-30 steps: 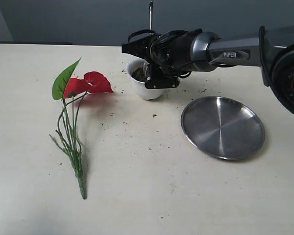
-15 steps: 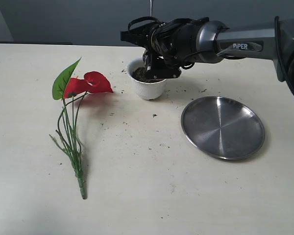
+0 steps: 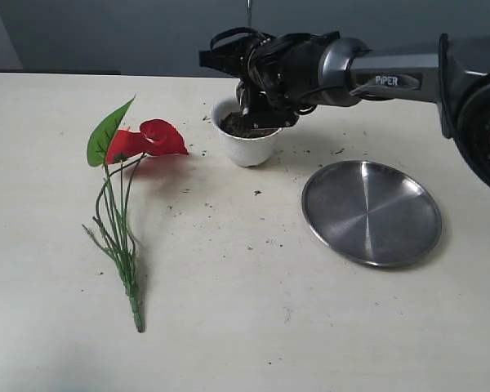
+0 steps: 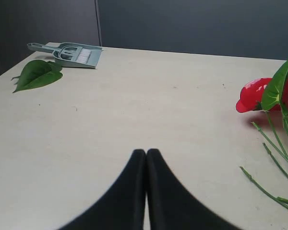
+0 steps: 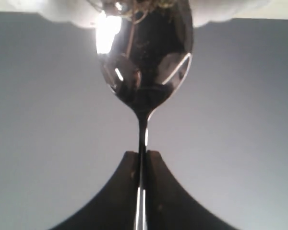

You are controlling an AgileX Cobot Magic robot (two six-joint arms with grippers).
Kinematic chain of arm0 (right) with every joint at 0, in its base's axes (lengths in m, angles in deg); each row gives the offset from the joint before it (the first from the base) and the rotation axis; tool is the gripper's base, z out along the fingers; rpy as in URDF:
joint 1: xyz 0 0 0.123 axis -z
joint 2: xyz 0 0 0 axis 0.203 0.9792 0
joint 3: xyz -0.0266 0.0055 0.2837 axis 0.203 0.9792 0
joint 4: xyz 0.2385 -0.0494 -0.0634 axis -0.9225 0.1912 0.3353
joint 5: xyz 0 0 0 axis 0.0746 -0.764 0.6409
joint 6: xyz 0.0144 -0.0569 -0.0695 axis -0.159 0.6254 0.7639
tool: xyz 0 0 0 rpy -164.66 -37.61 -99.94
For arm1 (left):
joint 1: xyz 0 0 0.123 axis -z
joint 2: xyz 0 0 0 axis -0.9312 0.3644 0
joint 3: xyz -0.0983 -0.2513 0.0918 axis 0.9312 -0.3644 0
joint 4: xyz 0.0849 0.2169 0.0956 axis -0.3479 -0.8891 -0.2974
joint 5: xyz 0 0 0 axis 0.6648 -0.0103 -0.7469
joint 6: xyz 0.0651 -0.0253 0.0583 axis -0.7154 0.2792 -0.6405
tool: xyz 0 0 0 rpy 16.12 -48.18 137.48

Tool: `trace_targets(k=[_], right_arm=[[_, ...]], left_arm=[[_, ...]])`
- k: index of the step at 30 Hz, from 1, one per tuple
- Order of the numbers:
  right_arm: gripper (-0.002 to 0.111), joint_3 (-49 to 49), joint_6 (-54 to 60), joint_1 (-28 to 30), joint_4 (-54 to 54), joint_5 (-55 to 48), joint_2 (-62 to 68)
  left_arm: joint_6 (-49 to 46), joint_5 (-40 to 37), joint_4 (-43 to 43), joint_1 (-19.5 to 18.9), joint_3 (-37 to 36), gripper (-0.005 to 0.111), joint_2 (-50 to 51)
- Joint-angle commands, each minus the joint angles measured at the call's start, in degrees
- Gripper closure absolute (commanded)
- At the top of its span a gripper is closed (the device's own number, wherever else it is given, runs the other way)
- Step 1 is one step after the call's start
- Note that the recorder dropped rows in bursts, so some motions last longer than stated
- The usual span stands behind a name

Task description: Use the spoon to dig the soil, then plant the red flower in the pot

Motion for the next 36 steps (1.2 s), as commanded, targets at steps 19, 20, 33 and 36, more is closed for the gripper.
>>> trace_targets(k=[19, 20, 33, 36], right_arm=[[0.109, 2.09, 0.35, -0.47, -4.51, 0.65, 0.95], [0.109, 2.09, 0.35, -0.56, -4.51, 0.65, 0.69], [0.109, 2.09, 0.21, -0.56, -6.24, -0.52, -4.01], [0.109, 2.09, 0.21, -0.56, -6.33, -0.52, -4.63]], left_arm=[[0.02, 0.39, 0.53, 0.42, -0.29, 0.106, -0.23], [0.02, 0.39, 0.53, 0.42, -0.29, 0.106, -0.23], [0.02, 0.39, 0.53, 0.42, -0.29, 0.106, -0.23], [0.02, 0.39, 0.53, 0.42, -0.29, 0.106, -0.23]])
